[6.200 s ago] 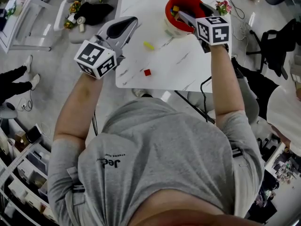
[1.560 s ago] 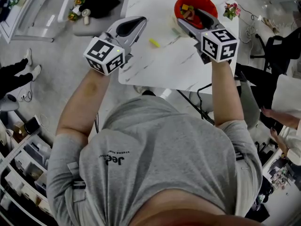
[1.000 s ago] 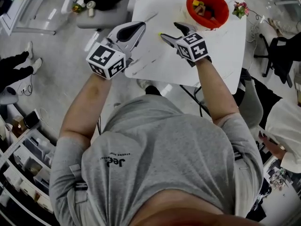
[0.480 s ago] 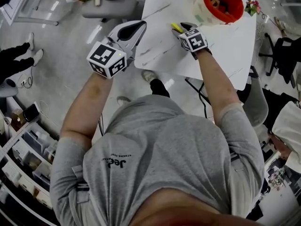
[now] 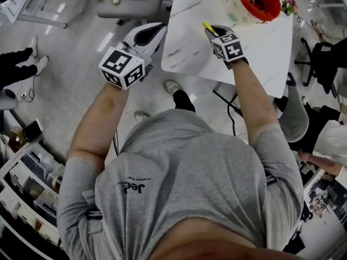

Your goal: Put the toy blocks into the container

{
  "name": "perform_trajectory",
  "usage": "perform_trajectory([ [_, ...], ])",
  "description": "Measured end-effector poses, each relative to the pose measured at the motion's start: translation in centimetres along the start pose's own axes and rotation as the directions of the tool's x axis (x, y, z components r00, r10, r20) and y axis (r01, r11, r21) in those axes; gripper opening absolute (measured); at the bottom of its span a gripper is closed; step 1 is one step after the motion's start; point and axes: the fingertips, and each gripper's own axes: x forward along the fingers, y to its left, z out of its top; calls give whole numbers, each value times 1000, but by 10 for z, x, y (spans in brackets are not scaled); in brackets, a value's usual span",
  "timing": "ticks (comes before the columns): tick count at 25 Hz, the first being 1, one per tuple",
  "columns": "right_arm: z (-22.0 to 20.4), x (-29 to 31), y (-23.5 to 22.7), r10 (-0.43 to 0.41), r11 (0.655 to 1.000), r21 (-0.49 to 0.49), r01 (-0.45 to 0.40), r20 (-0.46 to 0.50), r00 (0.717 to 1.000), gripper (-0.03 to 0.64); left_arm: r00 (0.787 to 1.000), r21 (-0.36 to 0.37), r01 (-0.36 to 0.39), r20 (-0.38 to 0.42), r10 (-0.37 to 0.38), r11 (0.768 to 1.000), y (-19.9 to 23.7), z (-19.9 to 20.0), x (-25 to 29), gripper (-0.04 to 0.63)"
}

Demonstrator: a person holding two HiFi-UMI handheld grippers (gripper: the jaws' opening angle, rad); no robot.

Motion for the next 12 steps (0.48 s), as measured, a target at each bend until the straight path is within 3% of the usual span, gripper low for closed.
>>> perform_trajectory([
  [12,60,-39,0,-16,1000,5,15,116,993,74,999,36,3,50,-5,999,6,41,-4,57],
])
